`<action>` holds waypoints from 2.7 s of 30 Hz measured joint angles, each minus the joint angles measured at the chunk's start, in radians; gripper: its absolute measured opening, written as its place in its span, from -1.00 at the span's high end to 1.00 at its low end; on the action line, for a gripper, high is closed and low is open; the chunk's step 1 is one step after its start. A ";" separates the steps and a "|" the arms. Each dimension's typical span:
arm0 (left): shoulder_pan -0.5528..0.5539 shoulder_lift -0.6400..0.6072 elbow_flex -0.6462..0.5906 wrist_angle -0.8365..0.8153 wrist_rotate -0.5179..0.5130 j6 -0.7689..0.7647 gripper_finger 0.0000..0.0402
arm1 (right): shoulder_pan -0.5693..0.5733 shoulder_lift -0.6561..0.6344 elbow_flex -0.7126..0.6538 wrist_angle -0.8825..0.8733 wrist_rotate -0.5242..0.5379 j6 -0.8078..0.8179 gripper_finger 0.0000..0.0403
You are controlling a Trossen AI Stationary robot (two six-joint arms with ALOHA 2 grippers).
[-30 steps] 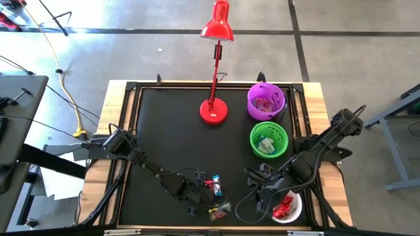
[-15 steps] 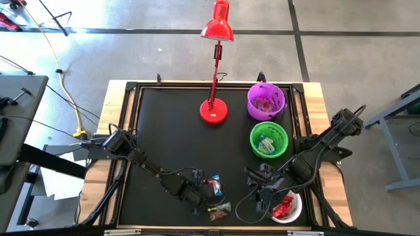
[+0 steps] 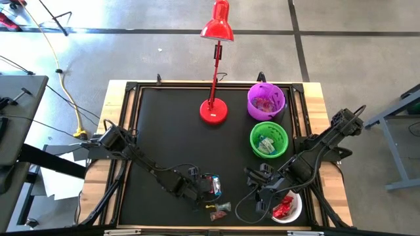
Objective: Organize candy in baskets
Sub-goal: Put the red candy into the white bucket
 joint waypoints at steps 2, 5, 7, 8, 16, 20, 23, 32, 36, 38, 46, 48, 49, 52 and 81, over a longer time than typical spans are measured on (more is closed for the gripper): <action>0.000 -0.011 0.001 0.005 -0.005 -0.015 1.00 | 0.000 0.000 0.000 0.000 0.001 0.000 0.34; 0.000 -0.036 0.001 0.005 -0.012 -0.032 1.00 | 0.000 0.000 0.000 0.000 0.018 0.000 0.34; -0.001 -0.060 0.001 0.010 -0.016 -0.032 1.00 | 0.000 0.000 0.000 0.000 0.040 0.001 0.34; -0.001 -0.071 0.001 0.010 -0.018 -0.037 1.00 | 0.000 0.000 0.000 0.001 0.050 0.003 0.34; -0.010 -0.194 0.003 0.015 -0.173 -0.108 1.00 | -0.017 0.000 0.000 0.012 0.298 0.273 0.34; -0.024 -0.274 0.004 0.016 -0.320 -0.086 1.00 | -0.039 0.000 0.000 0.060 0.386 0.334 0.34; -0.036 -0.321 0.006 0.024 -0.410 -0.025 1.00 | -0.062 0.000 0.000 0.143 0.420 0.335 0.34; -0.050 -0.352 0.006 0.062 -0.476 0.201 1.00 | -0.162 0.000 0.000 0.393 0.394 0.315 0.34; -0.059 -0.352 0.006 0.067 -0.555 0.266 1.00 | -0.192 0.000 0.000 0.417 0.371 0.332 0.34; -0.063 -0.352 0.006 0.076 -0.595 0.301 1.00 | -0.203 0.000 0.000 0.421 0.370 0.341 0.34; -0.067 -0.352 0.006 0.086 -0.630 0.350 1.00 | -0.249 0.000 0.000 0.420 0.365 0.376 0.34; -0.067 -0.352 0.006 0.121 -0.632 0.381 1.00 | -0.260 0.000 0.000 0.420 0.365 0.379 0.34; -0.067 -0.352 0.006 0.143 -0.632 0.398 1.00 | -0.266 0.000 0.000 0.420 0.365 0.379 0.34; -0.067 -0.352 0.006 0.201 -0.640 0.468 1.00 | -0.283 0.000 0.000 0.420 0.353 0.379 0.34; -0.037 -0.352 0.006 0.308 -0.673 0.580 1.00 | -0.311 0.000 0.000 0.425 0.345 0.313 0.93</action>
